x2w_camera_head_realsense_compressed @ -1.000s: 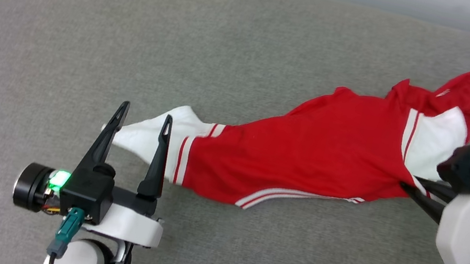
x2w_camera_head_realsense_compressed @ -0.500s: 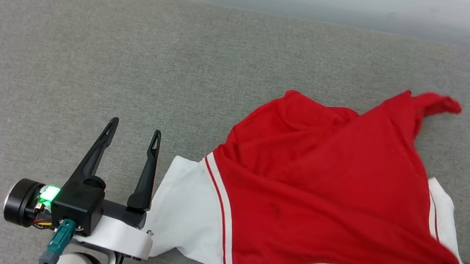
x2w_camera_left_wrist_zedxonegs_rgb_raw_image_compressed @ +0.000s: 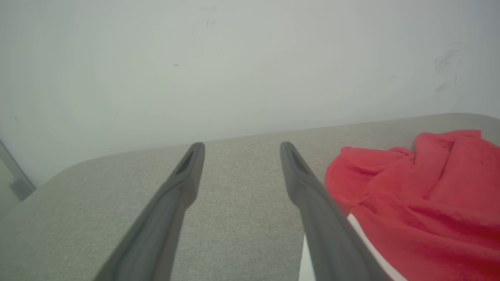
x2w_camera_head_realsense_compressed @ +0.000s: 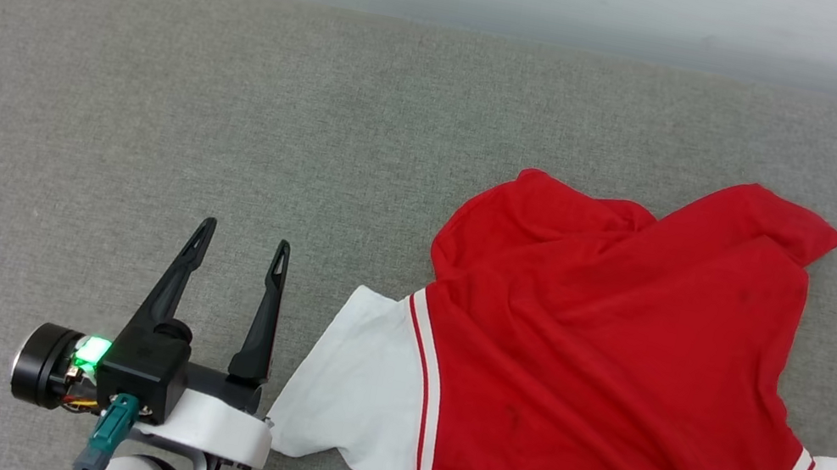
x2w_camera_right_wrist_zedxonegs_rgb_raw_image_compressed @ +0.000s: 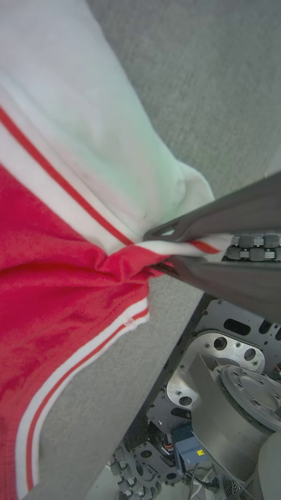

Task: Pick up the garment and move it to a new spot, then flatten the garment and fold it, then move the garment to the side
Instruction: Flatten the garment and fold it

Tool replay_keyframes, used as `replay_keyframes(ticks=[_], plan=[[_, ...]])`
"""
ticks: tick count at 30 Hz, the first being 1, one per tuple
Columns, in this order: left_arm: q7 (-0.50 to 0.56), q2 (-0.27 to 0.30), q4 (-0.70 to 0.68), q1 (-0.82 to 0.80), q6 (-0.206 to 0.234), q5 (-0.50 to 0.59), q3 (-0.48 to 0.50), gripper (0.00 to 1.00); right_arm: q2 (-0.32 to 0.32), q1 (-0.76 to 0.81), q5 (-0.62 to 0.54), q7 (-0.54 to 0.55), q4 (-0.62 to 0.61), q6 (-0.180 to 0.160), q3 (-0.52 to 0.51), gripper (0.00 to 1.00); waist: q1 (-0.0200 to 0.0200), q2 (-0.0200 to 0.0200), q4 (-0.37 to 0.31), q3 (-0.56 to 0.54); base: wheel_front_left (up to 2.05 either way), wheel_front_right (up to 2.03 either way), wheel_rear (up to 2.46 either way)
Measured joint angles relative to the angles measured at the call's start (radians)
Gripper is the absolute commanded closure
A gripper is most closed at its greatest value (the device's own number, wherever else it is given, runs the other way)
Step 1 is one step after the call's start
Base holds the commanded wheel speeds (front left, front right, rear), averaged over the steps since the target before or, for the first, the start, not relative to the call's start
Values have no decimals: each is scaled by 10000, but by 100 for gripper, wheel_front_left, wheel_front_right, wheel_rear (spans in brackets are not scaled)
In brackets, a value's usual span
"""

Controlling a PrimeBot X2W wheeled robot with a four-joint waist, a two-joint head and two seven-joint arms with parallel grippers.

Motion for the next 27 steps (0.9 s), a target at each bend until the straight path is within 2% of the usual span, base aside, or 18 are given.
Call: replay_keyframes(ticks=[1,2,3,12,17,21,27], plan=[[0,8,12,15,0,-2,21,0,42,-24,-113,-198,-6,0,-90,13,0,0,-5,-35,0,0,0],[0,19,29,40,-4,-2,38,0,81,-67,-232,-397,-35,0,-190,13,0,0,-12,-70,0,0,0],[0,36,56,74,-19,-10,63,0,130,-130,-282,-583,-121,0,-339,0,0,0,-22,-108,0,0,0],[0,75,12,235,-42,15,130,0,466,-810,-715,-1848,-1858,2,-2188,0,0,0,-100,-460,0,0,0],[0,88,-35,234,-52,79,90,0,470,-2011,-1358,-2042,-1743,2,-3047,0,0,0,10,-362,0,0,0],[0,77,-71,127,-79,90,-2,0,102,-3271,-1866,-1492,-813,2,-2918,0,0,0,164,-138,0,0,0],[0,-6,-84,-107,-69,90,-203,0,-341,-4737,-1534,234,788,4,-1555,0,1,0,531,271,0,0,0]])
